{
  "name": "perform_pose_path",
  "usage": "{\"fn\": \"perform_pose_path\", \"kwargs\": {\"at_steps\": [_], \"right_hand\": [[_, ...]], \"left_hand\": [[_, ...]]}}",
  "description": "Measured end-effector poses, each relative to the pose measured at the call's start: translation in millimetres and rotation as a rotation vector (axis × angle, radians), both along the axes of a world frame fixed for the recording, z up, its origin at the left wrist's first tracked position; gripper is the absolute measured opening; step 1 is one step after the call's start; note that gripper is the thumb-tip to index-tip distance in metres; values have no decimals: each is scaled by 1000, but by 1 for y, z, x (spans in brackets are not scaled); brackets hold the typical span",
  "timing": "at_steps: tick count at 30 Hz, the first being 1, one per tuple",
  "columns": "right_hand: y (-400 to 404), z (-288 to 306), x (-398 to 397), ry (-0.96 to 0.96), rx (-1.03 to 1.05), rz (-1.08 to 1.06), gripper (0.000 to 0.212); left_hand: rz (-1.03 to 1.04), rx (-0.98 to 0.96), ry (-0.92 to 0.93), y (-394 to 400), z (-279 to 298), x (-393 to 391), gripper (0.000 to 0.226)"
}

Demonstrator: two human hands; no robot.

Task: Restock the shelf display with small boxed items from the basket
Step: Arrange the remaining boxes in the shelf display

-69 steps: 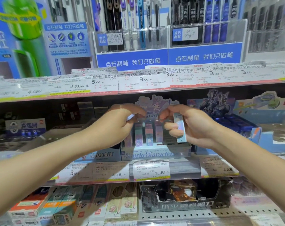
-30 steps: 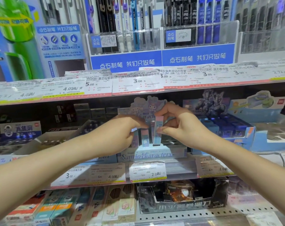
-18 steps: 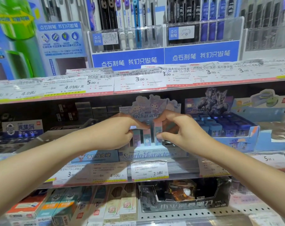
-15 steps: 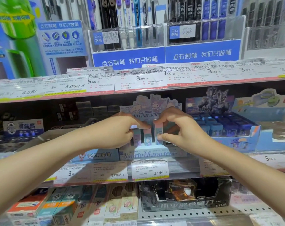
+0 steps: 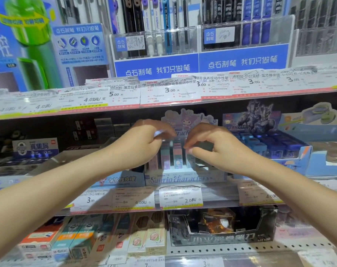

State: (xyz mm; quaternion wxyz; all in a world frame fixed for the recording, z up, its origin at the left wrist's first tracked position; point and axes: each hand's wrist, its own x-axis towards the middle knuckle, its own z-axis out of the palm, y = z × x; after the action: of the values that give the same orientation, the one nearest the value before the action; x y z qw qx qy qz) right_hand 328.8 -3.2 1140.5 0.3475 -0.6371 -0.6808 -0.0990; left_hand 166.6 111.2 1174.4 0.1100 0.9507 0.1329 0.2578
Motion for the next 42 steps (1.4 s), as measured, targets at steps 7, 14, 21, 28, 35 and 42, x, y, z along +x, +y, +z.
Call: {"fn": "perform_pose_path", "kwargs": {"at_steps": [7,14,21,28,35,42], "right_hand": [[-9,17,-31,315,238,136,16],[-9,22,-48,363,141,205,16],[-13,25,-41,553,57,299,16],[-24,32,-11,473,113,160,19],[-20,18,5,259,100,-74,15],[-18,14,9,269,44,-55,18]], "left_hand": [[-185,-819,52,-27,-4,-2,25],[-297,-1016,86,-34,-5,-2,23],[-386,-1095,20,-28,-9,4,34],[-196,-160,-150,-1,-17,0,32],[-116,53,368,15,-25,-3,80],[-129,15,421,14,-23,-6,82]]}}
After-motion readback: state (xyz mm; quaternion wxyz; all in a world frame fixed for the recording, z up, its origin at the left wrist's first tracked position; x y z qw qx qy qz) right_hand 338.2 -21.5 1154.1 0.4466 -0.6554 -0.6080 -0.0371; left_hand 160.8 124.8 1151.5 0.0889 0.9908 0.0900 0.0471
